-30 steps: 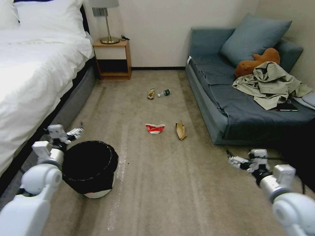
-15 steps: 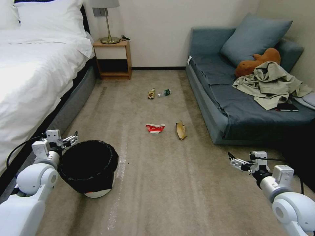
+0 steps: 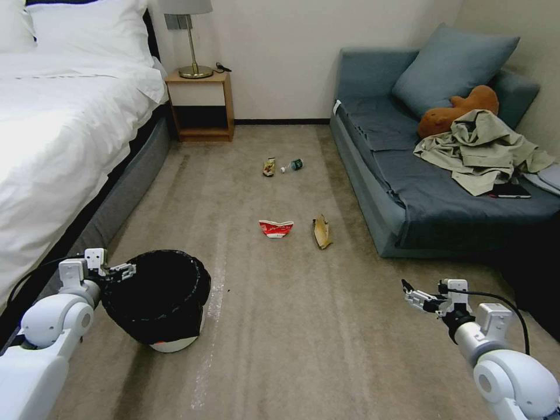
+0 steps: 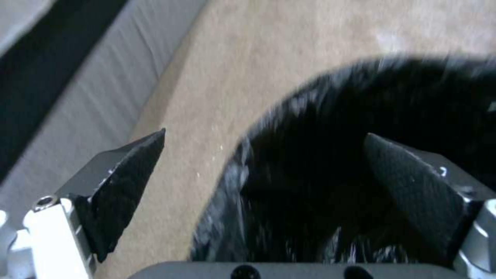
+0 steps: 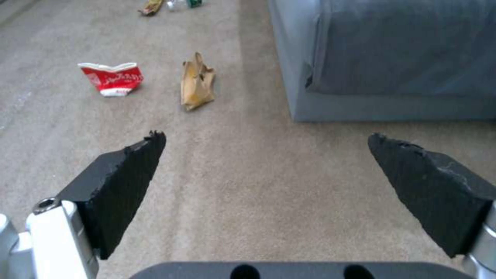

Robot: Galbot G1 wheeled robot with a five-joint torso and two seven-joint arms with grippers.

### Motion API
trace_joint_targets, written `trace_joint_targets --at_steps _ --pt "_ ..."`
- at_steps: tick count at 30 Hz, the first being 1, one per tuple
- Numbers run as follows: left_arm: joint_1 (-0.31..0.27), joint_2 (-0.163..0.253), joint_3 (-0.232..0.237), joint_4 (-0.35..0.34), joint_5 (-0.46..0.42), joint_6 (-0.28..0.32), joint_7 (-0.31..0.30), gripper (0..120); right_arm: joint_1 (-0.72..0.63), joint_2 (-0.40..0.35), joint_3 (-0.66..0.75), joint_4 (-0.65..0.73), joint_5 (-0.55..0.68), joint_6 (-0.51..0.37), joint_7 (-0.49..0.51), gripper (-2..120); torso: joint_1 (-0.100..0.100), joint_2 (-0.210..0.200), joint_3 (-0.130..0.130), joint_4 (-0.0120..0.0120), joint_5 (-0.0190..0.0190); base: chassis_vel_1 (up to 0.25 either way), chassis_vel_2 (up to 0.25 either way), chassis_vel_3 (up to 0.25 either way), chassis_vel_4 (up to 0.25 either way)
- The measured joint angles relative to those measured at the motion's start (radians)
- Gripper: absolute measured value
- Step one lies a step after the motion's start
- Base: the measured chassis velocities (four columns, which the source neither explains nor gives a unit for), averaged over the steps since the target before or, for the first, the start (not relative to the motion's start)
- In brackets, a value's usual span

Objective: Pick up the trash bin, then pick up the garbage on the floor and place it into the trash bin.

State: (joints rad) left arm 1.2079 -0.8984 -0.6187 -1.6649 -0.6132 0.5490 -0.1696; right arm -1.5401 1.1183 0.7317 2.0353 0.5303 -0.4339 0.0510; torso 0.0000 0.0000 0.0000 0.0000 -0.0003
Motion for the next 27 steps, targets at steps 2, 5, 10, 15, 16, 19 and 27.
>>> trace_joint_targets --at_steps 2,5,10,15,16,19,27 --pt "0.000 -0.004 0.005 0.011 0.011 -0.002 0.006 100 0.001 0.004 -0.001 0.000 -0.001 0.000 0.000 100 0.000 0.000 0.000 0.0000 0.0000 0.000 0.000 0.000 0.000" --pt "0.001 -0.011 0.013 0.035 0.029 -0.008 0.017 100 0.002 0.013 -0.004 -0.001 -0.003 -0.001 0.000 100 0.000 0.000 0.000 0.0000 0.0002 0.000 0.000 0.000 0.000" --pt "-0.009 -0.020 0.028 0.072 0.049 -0.024 0.038 100 0.001 0.037 -0.012 -0.002 -0.014 -0.003 0.001 100 0.000 0.000 0.000 0.0000 0.0003 0.000 0.000 0.000 0.000" --pt "-0.022 -0.027 0.040 0.103 0.053 -0.027 0.059 100 -0.002 0.057 -0.022 -0.003 -0.024 -0.004 0.002 100 0.000 0.000 0.000 0.0000 0.0003 0.000 0.000 0.000 0.000" --pt "-0.028 -0.028 0.044 0.117 0.055 -0.027 0.074 98 -0.003 0.062 -0.025 -0.003 -0.027 -0.006 0.003 100 0.000 0.000 0.000 0.0000 0.0003 0.000 0.000 0.000 0.000" --pt "-0.040 -0.030 0.049 0.141 0.064 -0.028 0.100 91 -0.004 0.071 -0.027 -0.003 -0.027 -0.013 0.003 100 0.000 0.000 0.000 0.0000 0.0007 0.000 0.000 0.000 0.000" --pt "-0.053 -0.028 0.048 0.183 0.068 -0.035 0.162 61 -0.005 0.085 -0.030 0.009 -0.024 -0.046 0.006 100 0.000 0.000 0.000 0.0006 0.0021 0.000 0.000 0.000 0.000"
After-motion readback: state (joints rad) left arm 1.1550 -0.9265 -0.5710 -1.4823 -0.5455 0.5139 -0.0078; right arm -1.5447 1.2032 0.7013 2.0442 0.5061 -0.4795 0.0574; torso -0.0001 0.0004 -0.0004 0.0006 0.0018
